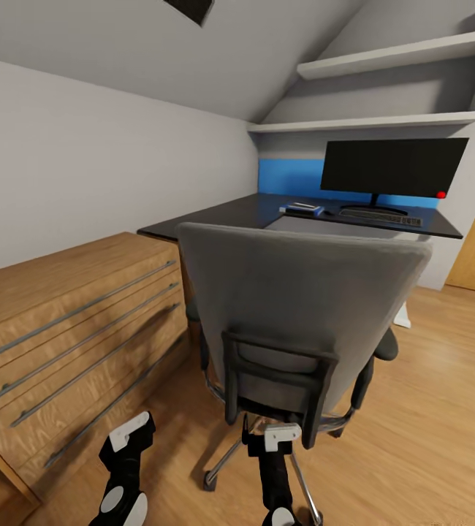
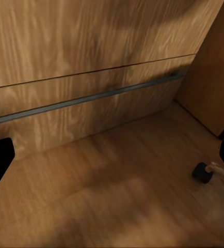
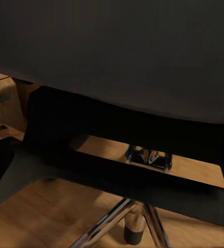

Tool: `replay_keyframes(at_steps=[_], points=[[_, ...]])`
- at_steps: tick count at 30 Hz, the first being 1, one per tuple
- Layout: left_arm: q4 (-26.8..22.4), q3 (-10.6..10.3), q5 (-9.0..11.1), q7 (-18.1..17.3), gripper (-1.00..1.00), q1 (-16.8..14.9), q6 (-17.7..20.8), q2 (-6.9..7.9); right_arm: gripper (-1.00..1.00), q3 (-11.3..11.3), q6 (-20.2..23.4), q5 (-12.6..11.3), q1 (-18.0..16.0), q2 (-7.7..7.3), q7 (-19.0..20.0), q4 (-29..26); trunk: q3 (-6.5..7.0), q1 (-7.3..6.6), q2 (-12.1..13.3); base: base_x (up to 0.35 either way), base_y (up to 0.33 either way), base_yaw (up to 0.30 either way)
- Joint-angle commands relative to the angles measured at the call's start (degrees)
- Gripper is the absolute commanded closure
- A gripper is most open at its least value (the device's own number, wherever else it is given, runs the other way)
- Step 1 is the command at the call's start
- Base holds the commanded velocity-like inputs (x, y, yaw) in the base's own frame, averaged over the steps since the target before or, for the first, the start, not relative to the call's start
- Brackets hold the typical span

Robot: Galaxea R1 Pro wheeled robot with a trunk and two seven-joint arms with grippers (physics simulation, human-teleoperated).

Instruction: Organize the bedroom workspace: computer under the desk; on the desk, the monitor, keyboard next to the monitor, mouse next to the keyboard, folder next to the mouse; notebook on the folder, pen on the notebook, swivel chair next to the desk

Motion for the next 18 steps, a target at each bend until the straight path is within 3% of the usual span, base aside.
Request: replay_keyframes(at_steps=[1,13,18], points=[[0.01,-0.23,0.53,0.25,-1.0,-0.02,-0.31,0.05,-1.0,0.34,-0.39,-0.38,-0.09,0.0,-0.3,0.09,0.02,-0.01,-0.02,0.0,0.0,-0.202],[0.07,-0.23,0.53,0.25,-1.0,-0.02,-0.33,0.05,-1.0,0.34,-0.54,-0.38,-0.11,0.0,-0.3,0.1,0.83,-0.01,-0.02,-0.027,0.028,-0.203],[0.48,-0.26,0.53,0.21,-1.0,-0.02,-0.32,-0.02,-1.0,0.35,-0.54,-0.32,-0.1,0.0,-0.3,0.1,0.99,-0.01,-0.02,-0.051,0.051,-0.086]])
